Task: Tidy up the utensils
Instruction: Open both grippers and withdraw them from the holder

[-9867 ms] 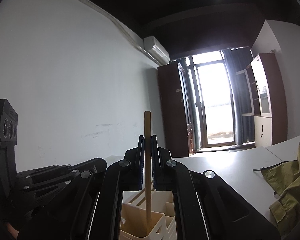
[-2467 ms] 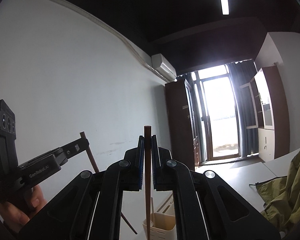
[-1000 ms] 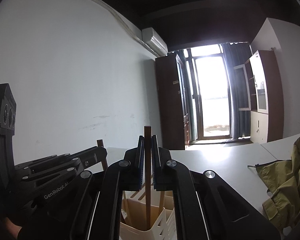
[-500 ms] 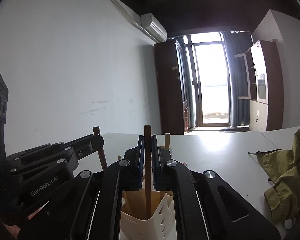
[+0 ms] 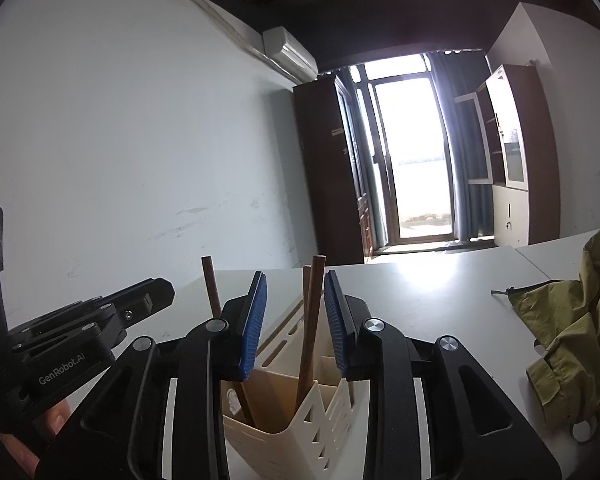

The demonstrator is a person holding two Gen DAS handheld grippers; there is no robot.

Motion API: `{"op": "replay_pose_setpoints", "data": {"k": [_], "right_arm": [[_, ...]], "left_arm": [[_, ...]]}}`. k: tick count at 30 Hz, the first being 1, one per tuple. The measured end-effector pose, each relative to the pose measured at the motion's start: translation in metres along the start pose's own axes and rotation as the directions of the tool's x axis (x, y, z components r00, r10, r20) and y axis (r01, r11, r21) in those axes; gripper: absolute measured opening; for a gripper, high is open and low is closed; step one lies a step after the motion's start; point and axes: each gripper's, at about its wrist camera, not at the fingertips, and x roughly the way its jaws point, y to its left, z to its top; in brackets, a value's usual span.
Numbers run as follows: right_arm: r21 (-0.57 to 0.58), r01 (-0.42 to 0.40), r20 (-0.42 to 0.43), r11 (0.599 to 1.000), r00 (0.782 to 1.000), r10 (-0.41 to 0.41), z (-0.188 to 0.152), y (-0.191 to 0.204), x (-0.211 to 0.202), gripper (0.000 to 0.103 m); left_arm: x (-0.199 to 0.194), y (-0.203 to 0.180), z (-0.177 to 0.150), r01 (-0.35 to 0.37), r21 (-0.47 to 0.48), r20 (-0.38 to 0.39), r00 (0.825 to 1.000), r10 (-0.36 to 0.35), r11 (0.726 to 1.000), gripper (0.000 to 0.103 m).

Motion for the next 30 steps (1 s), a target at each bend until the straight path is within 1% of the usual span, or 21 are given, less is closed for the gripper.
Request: {"op": "replay_pose_setpoints", "data": {"k": [9, 13, 15, 20, 22, 24, 27, 30], "right_arm": [[-0.004, 0.021, -0.011, 1.000, 1.000, -0.021, -0.003, 0.005, -0.012, 0.030], [-0.006, 0.034, -0.027, 0.999, 0.999, -0.034, -0.006, 0.010, -0.018, 0.030], [-0.018, 0.045, -0.050, 0.999, 0.998, -0.046, -0.007, 0.013, -0.021, 0.030], [-0.033, 0.048, -0.059, 0.998, 0.997, -0.050, -0.008, 0.022, -0.032, 0.030], [-0.039, 0.049, -0.066, 0.998, 0.997, -0.051, -0.009, 0.025, -0.036, 0.035], [-0.047, 0.042, -0.079, 0.998, 0.996, -0.045, -0.011, 0.029, -0.040, 0.037], [-0.063, 0.028, -0.101, 0.998, 0.994, -0.034, -0.016, 0.034, -0.043, 0.043], [-0.085, 0.029, -0.126, 0.996, 0.991, -0.039, -0.022, 0.039, -0.044, 0.044]], "left_arm": [[-0.023, 0.011, 0.002, -0.020, -0.015, 0.010, 1.000, 0.020, 1.000, 0.018], [-0.032, 0.012, -0.001, -0.030, -0.009, 0.000, 1.000, 0.030, 1.000, 0.020], [-0.037, 0.011, -0.002, -0.037, 0.001, -0.006, 0.999, 0.037, 0.999, 0.020], [-0.051, 0.013, -0.006, -0.041, 0.016, -0.019, 0.999, 0.042, 0.999, 0.025], [-0.056, 0.012, -0.008, -0.041, 0.023, -0.033, 0.999, 0.041, 0.999, 0.029], [-0.060, 0.011, -0.011, -0.046, 0.032, -0.044, 0.998, 0.048, 0.998, 0.032], [-0.065, 0.011, -0.015, -0.056, 0.038, -0.059, 0.997, 0.058, 0.998, 0.034], [-0.068, 0.013, -0.020, -0.064, 0.044, -0.082, 0.994, 0.068, 0.997, 0.036]]}}
